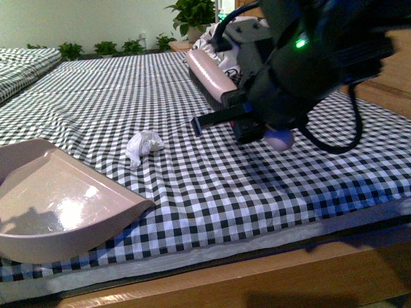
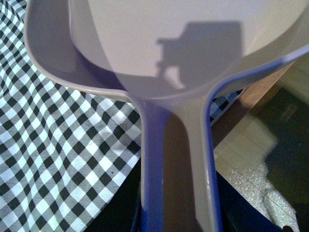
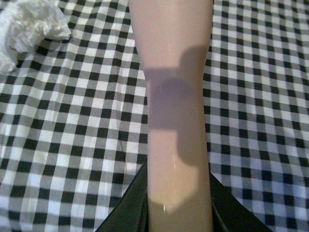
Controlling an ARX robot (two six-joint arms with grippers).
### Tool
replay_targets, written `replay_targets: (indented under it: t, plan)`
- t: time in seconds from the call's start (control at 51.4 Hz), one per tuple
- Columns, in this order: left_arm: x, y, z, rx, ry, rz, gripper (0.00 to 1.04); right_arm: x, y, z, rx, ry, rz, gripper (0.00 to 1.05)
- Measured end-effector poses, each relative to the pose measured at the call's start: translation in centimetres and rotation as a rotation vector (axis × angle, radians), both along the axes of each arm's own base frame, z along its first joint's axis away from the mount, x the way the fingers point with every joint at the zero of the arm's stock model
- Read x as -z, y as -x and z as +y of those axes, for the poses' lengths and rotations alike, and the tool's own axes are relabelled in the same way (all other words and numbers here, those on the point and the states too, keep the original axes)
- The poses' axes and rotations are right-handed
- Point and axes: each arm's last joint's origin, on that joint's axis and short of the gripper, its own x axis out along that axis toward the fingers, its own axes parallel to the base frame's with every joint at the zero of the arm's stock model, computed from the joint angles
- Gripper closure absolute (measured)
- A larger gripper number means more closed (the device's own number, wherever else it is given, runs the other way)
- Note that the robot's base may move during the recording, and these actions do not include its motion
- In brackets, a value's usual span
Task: Clean up trash
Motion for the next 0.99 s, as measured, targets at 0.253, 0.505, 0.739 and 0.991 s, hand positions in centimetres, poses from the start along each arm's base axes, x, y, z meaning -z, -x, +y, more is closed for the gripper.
replay_targets:
  t: [0.253, 0.505, 0.739, 0.991]
  plan:
    - [0.0, 0.0, 0.0, 0.0, 0.0, 0.0, 0.79, 3.0, -3.8, 4.1, 0.013, 0.078, 0.065, 0.86]
    - [0.0, 0.0, 0.0, 0.0, 0.0, 0.0, 0.79, 5.0, -5.0, 6.4, -0.005, 0.143, 0.12, 0.86]
    - [0.0, 0.0, 0.0, 0.001, -0.001, 0.0, 0.79, 4.9, -3.6, 7.9, -0.184, 0.141, 0.285, 0.86]
    - [0.0, 0.0, 0.0, 0.001, -0.001, 0.0, 0.79, 1.3, -0.1, 7.0, -0.559, 0.018, 0.418, 0.86]
